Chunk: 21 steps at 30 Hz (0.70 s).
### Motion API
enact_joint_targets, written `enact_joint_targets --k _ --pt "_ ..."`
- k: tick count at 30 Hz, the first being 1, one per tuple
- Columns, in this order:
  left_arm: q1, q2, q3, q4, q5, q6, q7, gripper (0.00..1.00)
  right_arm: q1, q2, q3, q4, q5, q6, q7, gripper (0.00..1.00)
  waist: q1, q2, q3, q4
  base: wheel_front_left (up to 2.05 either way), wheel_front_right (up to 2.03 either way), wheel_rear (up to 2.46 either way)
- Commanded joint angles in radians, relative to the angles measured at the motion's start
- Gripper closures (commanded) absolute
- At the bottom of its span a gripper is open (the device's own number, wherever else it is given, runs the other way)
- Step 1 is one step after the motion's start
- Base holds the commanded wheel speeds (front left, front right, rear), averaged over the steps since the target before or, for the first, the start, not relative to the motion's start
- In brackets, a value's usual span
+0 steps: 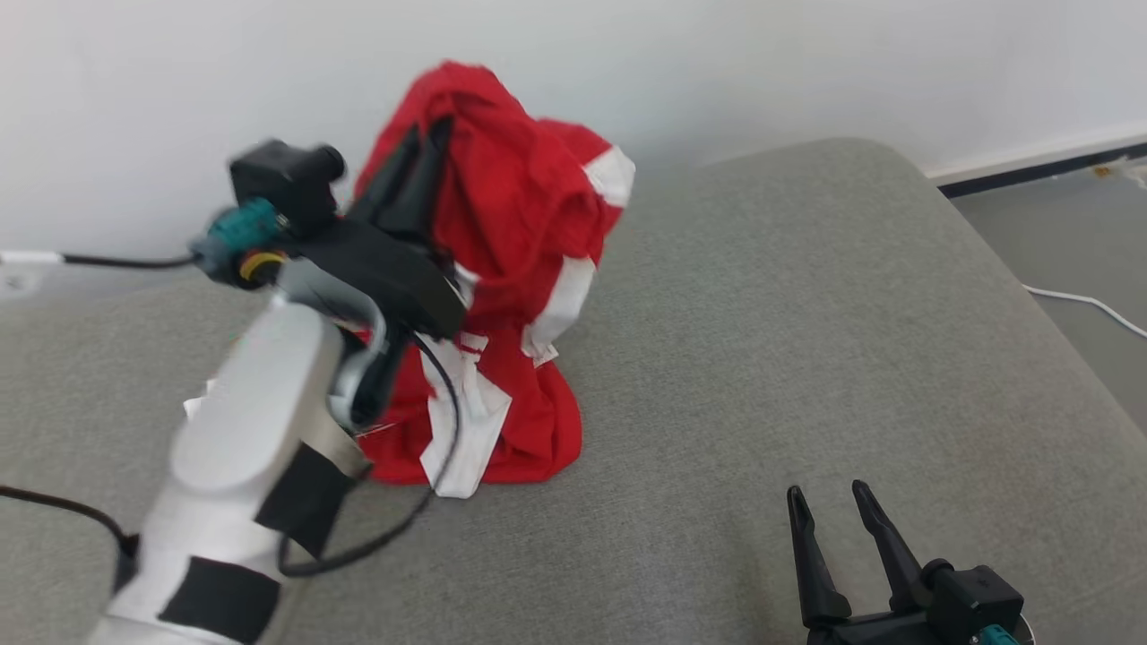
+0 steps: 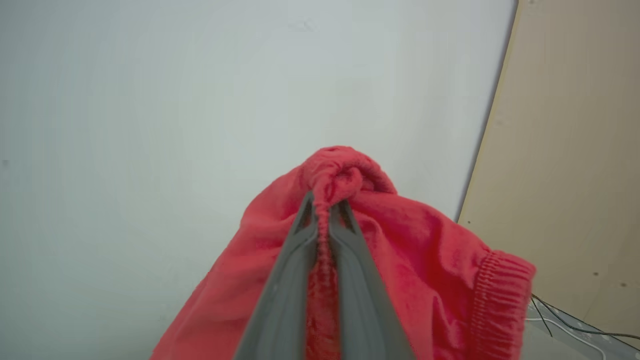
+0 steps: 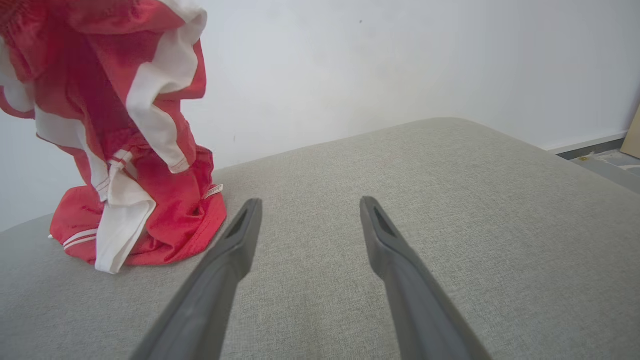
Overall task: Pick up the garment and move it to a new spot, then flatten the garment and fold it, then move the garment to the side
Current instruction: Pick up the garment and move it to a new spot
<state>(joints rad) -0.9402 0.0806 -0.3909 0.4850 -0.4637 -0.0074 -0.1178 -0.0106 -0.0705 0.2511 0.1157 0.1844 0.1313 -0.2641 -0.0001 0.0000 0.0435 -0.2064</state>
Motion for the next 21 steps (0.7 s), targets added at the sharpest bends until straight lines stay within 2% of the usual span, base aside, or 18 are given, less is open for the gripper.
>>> enact_joint_targets --k 1,4,10,17,21 --pt "-0.031 0.029 0.011 -0.017 0.002 0.004 0.013 1.00 0.005 0.001 -0.003 -0.002 0.005 -0.001 -0.001 0.00 0.0001 0.0000 -0.012 0.024 0.00 0.00 0.00" --pt "-0.052 0.053 0.021 -0.034 0.004 0.006 0.026 1.00 0.007 -0.001 -0.005 -0.004 0.005 -0.001 -0.001 0.00 0.0001 0.0000 -0.014 0.039 0.00 0.00 0.00" --pt "-0.096 0.140 0.053 -0.081 0.025 0.024 0.055 1.00 0.017 -0.010 -0.017 -0.014 0.004 -0.001 -0.001 0.00 0.0001 0.0000 -0.011 0.101 0.00 0.00 0.00" --pt "-0.103 0.233 0.096 -0.105 0.036 0.049 0.075 1.00 0.015 -0.019 -0.022 -0.023 -0.003 -0.001 -0.001 0.00 0.0001 0.0000 0.012 0.200 0.00 0.00 0.00" --pt "-0.082 0.265 0.126 -0.090 0.024 0.063 0.068 1.00 0.009 -0.029 -0.027 -0.027 -0.008 -0.001 -0.001 0.00 0.0001 0.0000 0.028 0.261 0.00 0.00 0.00"
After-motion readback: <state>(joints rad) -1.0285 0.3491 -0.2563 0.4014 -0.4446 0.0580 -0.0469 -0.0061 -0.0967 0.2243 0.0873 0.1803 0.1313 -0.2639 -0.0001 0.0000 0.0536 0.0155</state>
